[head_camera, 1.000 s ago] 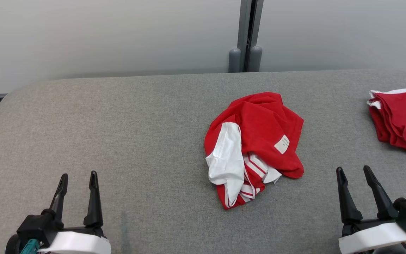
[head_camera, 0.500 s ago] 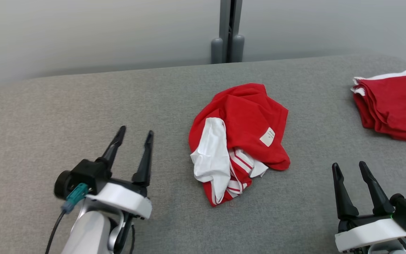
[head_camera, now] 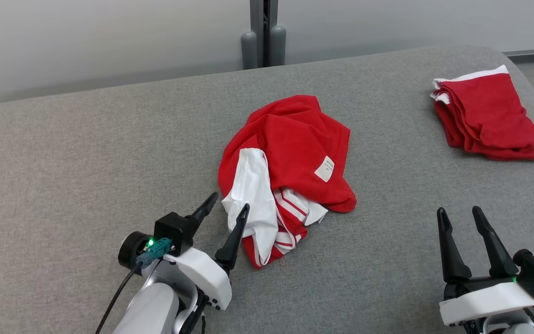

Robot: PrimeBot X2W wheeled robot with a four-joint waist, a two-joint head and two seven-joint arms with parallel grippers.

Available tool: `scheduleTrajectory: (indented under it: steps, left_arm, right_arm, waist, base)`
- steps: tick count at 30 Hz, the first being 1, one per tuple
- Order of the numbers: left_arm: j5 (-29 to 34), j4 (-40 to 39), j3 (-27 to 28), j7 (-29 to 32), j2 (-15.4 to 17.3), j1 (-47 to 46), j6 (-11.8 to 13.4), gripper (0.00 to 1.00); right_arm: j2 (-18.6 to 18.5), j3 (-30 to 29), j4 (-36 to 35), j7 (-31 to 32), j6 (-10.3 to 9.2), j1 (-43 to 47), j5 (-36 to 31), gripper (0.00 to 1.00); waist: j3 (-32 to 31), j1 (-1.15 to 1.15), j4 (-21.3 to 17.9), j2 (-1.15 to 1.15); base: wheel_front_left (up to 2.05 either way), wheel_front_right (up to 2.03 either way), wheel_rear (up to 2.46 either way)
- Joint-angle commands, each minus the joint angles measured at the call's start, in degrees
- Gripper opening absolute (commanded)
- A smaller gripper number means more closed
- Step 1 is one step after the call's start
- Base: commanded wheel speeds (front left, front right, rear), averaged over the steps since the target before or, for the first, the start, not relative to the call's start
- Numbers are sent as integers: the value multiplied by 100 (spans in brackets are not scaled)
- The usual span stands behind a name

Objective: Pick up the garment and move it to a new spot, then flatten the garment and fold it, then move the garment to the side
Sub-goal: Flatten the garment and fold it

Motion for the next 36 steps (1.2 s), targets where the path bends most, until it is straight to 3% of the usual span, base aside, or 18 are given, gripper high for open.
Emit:
scheduleTrajectory:
  steps: [1, 8, 9, 10, 17, 23, 30, 36]
  left_arm:
    - [-63, 62, -20, 26, 29, 39, -34, 100]
    - [-273, 442, -216, 87, 41, 81, -38, 98]
    - [-325, 497, -241, 86, 40, 54, -40, 34]
    - [-374, 542, -275, 74, 39, 21, -42, 0]
    - [-555, 571, -330, -221, 50, -216, -39, 0]
    - [-592, 183, -92, -340, 310, -342, 78, 0]
    - [-501, -670, 207, -90, 976, -550, 213, 0]
    - [-468, -1339, 520, 456, 1678, -893, 272, 0]
  right_arm:
    - [-24, -12, -9, -29, 1, -54, 17, 100]
    - [-33, -6, -34, -29, 1, -114, 27, 100]
    - [-39, -4, -35, -29, 1, -112, 26, 100]
    - [-47, -11, -38, -29, 1, -109, 30, 100]
    - [-75, -103, -62, -29, 1, -50, 1, 100]
    - [-48, -91, -48, -29, 1, 7, -2, 100]
    - [-8, -110, -29, -29, 1, 46, -18, 100]
    - [12, -90, -16, -29, 1, -33, -6, 100]
  waist:
    - [26, 0, -35, 0]
    - [153, 0, -169, 0]
    - [168, 0, -177, 0]
    - [178, 0, -181, 0]
    - [117, 0, -30, 0]
    - [-61, 0, 278, 0]
    - [-167, 0, 527, 0]
    - [-121, 0, 473, 0]
  base:
    - [0, 0, 0]
    - [0, 0, 0]
    - [0, 0, 0]
    - [0, 0, 0]
    - [0, 0, 0]
    - [0, 0, 0]
    - [0, 0, 0]
    - [0, 0, 0]
